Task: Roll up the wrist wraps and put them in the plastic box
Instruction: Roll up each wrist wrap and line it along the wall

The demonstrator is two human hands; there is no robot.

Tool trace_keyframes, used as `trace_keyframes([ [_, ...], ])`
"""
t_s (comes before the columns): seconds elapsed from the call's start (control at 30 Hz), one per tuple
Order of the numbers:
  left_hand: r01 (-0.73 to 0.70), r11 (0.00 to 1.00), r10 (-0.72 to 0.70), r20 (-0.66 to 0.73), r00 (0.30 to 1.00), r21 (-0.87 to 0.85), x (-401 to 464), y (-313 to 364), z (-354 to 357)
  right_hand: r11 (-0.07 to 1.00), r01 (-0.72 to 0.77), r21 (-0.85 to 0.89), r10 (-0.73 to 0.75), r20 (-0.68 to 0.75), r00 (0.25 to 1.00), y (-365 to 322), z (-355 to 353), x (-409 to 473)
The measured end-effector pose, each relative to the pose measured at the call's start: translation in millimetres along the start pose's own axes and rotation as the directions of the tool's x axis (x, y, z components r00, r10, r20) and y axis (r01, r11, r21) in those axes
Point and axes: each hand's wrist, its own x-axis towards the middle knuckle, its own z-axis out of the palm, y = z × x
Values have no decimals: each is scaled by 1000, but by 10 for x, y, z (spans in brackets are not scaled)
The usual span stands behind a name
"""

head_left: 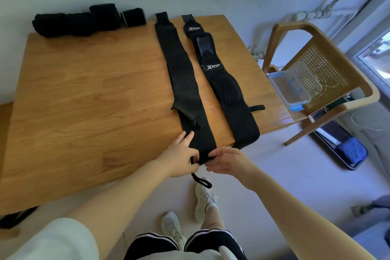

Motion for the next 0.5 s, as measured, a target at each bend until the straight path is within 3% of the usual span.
trace_keyframes([
  [0.13,13,1000,-13,-10,1000,8,32,12,19,946,3,-324,-21,-53,998,62,24,34],
  [0.37,98,991,-102,-42,994,-87,57,51,105,997,-33,-66,17,-229,973,227,72,176],
  [0.5,113,993,-116,-126,985,-33,69,143,154,997,-32,-68,10,-302,953,276,113,203],
])
